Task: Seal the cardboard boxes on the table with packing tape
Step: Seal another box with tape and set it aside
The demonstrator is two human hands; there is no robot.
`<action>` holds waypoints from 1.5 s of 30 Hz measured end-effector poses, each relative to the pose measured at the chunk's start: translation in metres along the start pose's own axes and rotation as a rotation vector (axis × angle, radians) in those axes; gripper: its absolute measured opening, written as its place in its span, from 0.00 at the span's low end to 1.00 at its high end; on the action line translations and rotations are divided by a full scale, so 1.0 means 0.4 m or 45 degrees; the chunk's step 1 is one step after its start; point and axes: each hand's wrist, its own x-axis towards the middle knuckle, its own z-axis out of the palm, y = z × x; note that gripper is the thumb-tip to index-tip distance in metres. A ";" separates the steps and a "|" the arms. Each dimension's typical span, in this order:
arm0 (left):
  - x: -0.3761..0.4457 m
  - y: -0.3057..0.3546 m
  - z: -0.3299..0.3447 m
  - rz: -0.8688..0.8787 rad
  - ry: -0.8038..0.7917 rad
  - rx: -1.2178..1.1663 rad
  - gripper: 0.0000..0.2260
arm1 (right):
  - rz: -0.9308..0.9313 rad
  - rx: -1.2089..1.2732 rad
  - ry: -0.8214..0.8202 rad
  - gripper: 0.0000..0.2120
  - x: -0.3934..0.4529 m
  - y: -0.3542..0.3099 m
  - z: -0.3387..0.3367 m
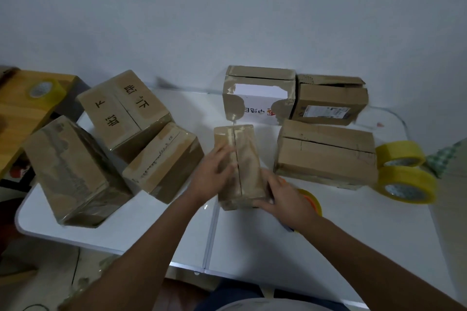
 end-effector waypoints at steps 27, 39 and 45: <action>-0.239 -0.176 0.049 -0.722 0.345 -1.076 0.04 | -0.098 -0.841 0.144 0.38 0.066 -0.126 0.132; -0.195 -0.177 0.105 -0.684 0.366 -0.945 0.08 | -0.144 -0.696 0.148 0.38 0.065 -0.112 0.132; -0.174 -0.163 0.123 -0.680 0.249 -0.779 0.06 | -0.114 -0.749 0.100 0.38 0.061 -0.118 0.124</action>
